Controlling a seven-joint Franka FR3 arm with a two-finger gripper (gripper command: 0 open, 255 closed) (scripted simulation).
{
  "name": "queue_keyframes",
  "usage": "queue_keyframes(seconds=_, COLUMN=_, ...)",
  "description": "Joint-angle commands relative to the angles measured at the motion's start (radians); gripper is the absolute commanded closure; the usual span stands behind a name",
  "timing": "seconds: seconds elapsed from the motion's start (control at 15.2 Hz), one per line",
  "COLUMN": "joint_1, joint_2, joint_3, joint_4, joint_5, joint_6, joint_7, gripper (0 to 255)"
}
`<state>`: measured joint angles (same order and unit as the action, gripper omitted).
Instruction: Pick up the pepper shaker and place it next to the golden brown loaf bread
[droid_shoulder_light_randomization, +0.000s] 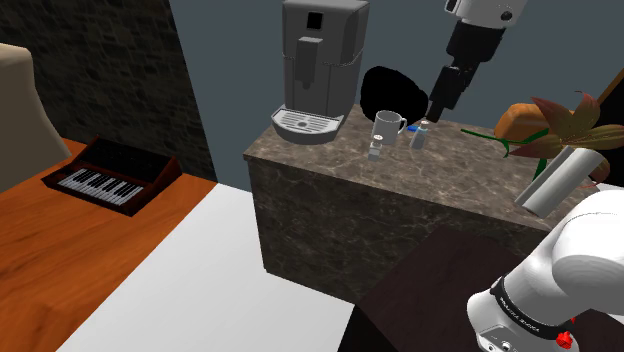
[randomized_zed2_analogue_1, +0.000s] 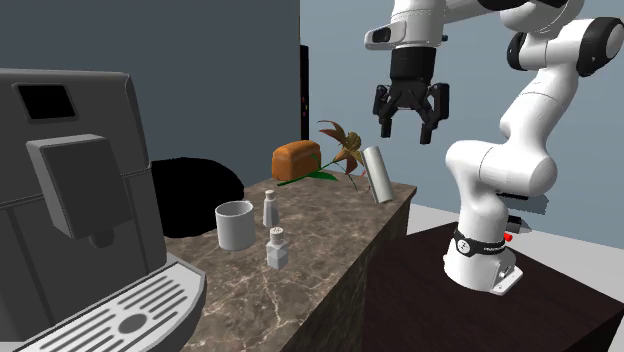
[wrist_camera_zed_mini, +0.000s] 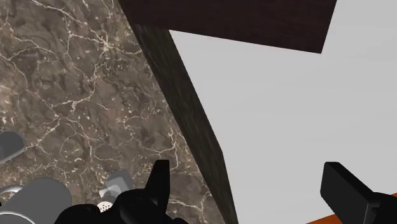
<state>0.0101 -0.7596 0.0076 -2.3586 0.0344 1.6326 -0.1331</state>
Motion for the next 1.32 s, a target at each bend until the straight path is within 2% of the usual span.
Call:
queue_keyframes(seconds=0.0, joint_1=0.000, joint_2=0.000, joint_3=0.000, joint_4=0.000, joint_5=0.000, joint_6=0.000, joint_7=0.000, gripper=0)
queue_keyframes(seconds=0.73, joint_1=-0.067, joint_2=0.190, joint_3=-0.205, joint_4=-0.031, joint_5=-0.095, joint_6=0.233, joint_7=-0.232, gripper=0)
queue_keyframes(seconds=1.25, joint_1=-0.090, joint_2=0.416, joint_3=-0.352, joint_4=0.046, joint_5=-0.090, joint_6=0.389, joint_7=-0.413, gripper=0)
